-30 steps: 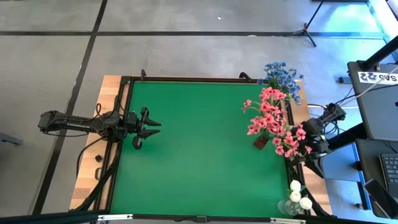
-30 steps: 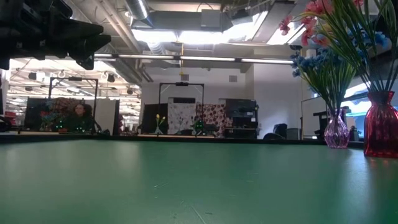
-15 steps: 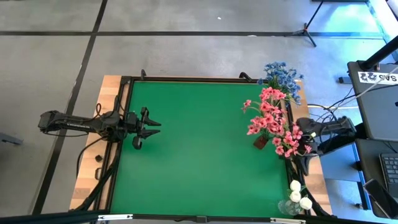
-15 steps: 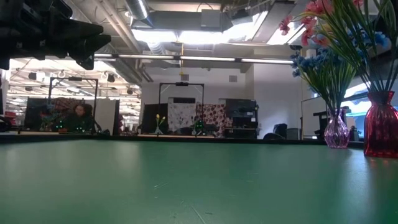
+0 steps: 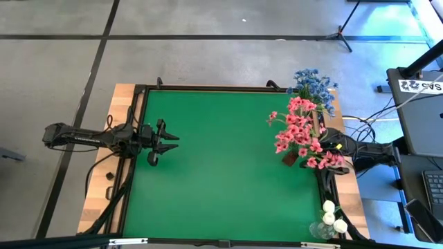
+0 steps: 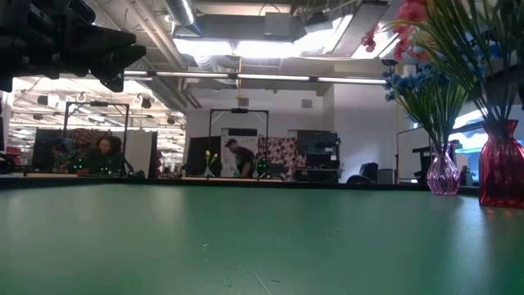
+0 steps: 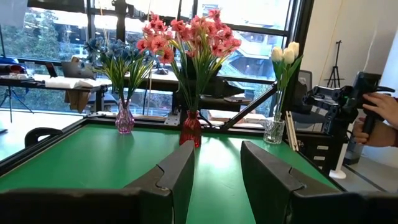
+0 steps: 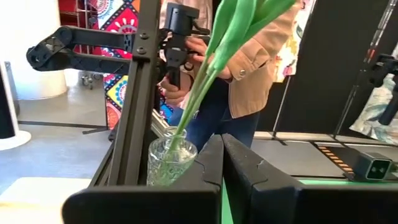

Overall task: Sort flowers into vase by color
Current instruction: Return to Home Position

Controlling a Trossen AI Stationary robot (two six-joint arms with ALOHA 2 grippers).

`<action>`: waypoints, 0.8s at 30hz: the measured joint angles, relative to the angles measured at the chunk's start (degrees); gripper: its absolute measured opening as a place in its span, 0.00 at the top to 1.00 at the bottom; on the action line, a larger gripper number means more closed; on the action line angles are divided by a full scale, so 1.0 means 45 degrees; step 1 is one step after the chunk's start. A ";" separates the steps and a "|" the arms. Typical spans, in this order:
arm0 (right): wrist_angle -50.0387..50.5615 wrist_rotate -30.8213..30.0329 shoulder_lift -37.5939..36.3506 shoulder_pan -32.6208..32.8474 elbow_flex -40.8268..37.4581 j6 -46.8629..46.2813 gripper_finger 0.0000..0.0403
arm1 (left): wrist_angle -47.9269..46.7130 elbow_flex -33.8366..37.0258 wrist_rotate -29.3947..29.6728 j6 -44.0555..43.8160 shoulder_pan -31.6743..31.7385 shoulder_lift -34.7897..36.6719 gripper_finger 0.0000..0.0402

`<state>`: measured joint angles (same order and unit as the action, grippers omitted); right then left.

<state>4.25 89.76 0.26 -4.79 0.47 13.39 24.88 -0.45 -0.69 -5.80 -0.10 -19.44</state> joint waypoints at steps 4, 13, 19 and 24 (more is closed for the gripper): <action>-0.0069 0.0005 0.0012 0.0366 0.0000 -0.0205 0.98 | 0.0000 0.0000 0.0000 0.0000 0.0000 0.0000 0.68; -0.0121 0.0053 0.0012 0.0728 0.0000 -0.0615 0.98 | 0.0000 0.0000 0.0000 0.0000 0.0001 0.0000 0.68; -0.0131 0.0001 0.0017 0.0728 0.0000 -0.0606 0.98 | 0.0000 0.0000 0.0000 0.0000 0.0005 0.0000 0.68; -0.0141 -0.0029 0.0021 0.0728 0.0000 -0.0607 0.98 | 0.0000 0.0000 0.0000 0.0000 0.0000 0.0000 0.68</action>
<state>3.62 89.62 0.36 -1.52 0.47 10.66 24.88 -0.45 -0.69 -5.80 -0.10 -19.44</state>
